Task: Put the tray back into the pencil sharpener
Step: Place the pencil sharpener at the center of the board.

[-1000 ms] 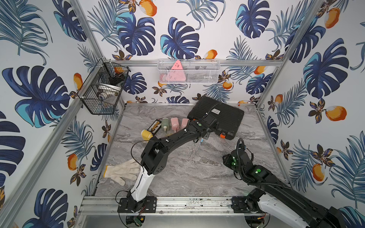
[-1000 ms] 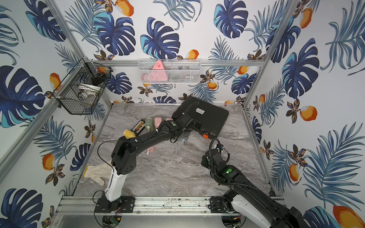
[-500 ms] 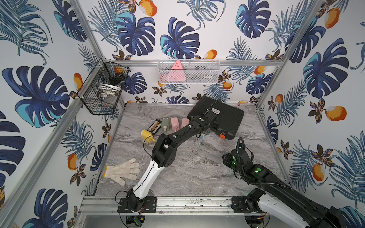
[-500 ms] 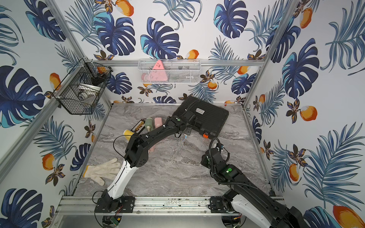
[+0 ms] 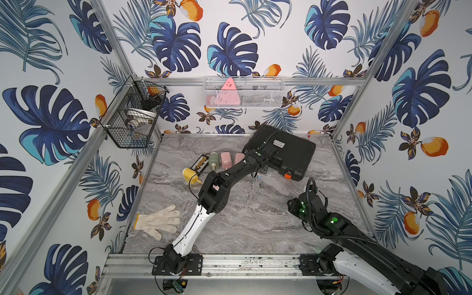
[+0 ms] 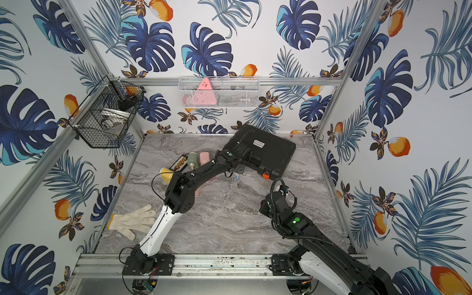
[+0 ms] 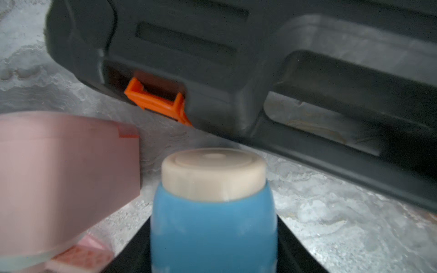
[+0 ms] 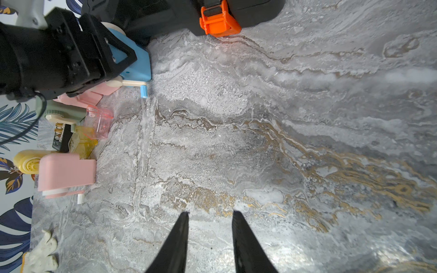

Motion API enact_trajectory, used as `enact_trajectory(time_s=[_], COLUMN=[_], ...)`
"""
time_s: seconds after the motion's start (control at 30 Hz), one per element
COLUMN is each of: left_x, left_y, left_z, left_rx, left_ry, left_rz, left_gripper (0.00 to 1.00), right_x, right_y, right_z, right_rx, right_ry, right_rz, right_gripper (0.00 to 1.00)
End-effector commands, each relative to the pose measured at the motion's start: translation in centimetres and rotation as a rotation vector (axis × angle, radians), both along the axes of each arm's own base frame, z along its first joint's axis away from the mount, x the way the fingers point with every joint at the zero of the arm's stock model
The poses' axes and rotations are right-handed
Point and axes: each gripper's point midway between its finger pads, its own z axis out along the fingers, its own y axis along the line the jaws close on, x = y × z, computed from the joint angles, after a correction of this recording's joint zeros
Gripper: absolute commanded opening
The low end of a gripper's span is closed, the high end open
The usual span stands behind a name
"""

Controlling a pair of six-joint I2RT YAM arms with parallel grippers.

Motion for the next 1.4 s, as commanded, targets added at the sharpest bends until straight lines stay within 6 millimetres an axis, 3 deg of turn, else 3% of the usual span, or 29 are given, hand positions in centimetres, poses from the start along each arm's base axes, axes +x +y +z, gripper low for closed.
enact_trajectory(time_s=[0.0,0.07,0.27,0.57,0.7,0.83,0.97,1.13,1.27,1.37], left_x=[0.7,0.8,0.7,0.4,0.1,-1.1,-2.5,-5.1,-7.7,-9.5], left_y=[-0.1,-0.2,-0.6,-1.2,-1.6,-3.0,-2.6,-0.5,2.0,5.0], left_z=[0.3,0.3,1.3,3.7,5.3,8.8,12.2,15.5,16.0,15.8], left_rx=[-0.016,-0.023,-0.044,-0.050,-0.053,-0.055,-0.079,-0.101,-0.069,-0.061], left_ry=[-0.030,-0.029,-0.048,-0.096,-0.130,-0.230,-0.325,-0.376,-0.376,-0.363], left_rz=[0.022,0.020,-0.002,-0.039,-0.052,-0.133,-0.178,-0.205,-0.249,-0.251], left_gripper=[0.26,0.44,0.66,0.79,0.80,0.78,0.76,0.74,0.70,0.68], right_x=[0.0,0.0,0.0,0.0,-0.1,-0.2,-0.1,0.2,0.5,0.7], right_y=[0.1,0.2,0.2,0.4,0.4,0.2,0.2,0.9,2.2,3.8], right_z=[0.3,0.3,0.4,0.3,0.4,0.6,0.9,1.2,1.4,1.6], right_rx=[0.003,0.003,0.007,0.011,0.009,0.002,-0.008,-0.029,-0.037,-0.041], right_ry=[-0.002,-0.001,-0.006,0.001,-0.001,-0.009,-0.016,-0.024,-0.023,-0.020], right_rz=[0.005,0.008,0.012,0.021,0.023,0.024,0.034,0.089,0.170,0.260], right_gripper=[0.34,0.34,0.34,0.34,0.34,0.34,0.34,0.33,0.33,0.33])
